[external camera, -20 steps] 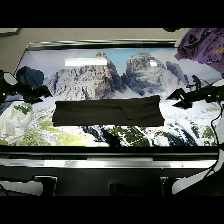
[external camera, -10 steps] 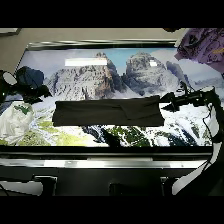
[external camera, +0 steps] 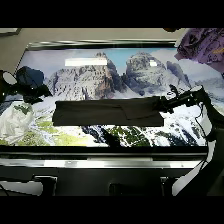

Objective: Fold the clothes and pants, and hang the long-sleeved shirts on hangers.

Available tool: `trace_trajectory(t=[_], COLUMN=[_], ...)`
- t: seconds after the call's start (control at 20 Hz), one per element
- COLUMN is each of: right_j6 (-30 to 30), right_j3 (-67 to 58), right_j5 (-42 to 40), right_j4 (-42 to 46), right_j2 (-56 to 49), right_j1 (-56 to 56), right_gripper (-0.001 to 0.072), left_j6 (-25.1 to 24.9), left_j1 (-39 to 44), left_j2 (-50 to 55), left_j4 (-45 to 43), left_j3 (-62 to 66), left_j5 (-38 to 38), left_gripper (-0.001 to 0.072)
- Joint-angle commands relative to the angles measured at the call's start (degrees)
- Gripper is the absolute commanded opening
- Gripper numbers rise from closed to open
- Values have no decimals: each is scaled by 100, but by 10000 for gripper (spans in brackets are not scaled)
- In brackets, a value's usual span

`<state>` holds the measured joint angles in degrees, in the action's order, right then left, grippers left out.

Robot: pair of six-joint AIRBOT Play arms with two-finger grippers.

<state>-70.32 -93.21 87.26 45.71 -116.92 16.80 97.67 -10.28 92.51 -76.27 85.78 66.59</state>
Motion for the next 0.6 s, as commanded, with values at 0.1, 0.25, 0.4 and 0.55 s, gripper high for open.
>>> trace_trajectory(t=[0.1, 0.25, 0.4, 0.55], right_j6=[-516, -1091, -1578, -1921], right_j3=[-11, -11, -22, -42], right_j5=[-157, -166, -166, 42], right_j4=[365, 1045, 1587, 2028], right_j2=[695, 1585, 2430, 3091], right_j1=[-105, -105, -105, -105], right_gripper=[35, 34, 34, 34], left_j6=[-33, -7, 15, 166], left_j1=[114, 658, 1508, 2511], left_j2=[4, 83, 339, 693], left_j4=[890, 1447, 1978, 2605], left_j3=[4, 2, 4, 7], left_j5=[-28, -205, -417, -839], left_gripper=[15, 14, 14, 13])
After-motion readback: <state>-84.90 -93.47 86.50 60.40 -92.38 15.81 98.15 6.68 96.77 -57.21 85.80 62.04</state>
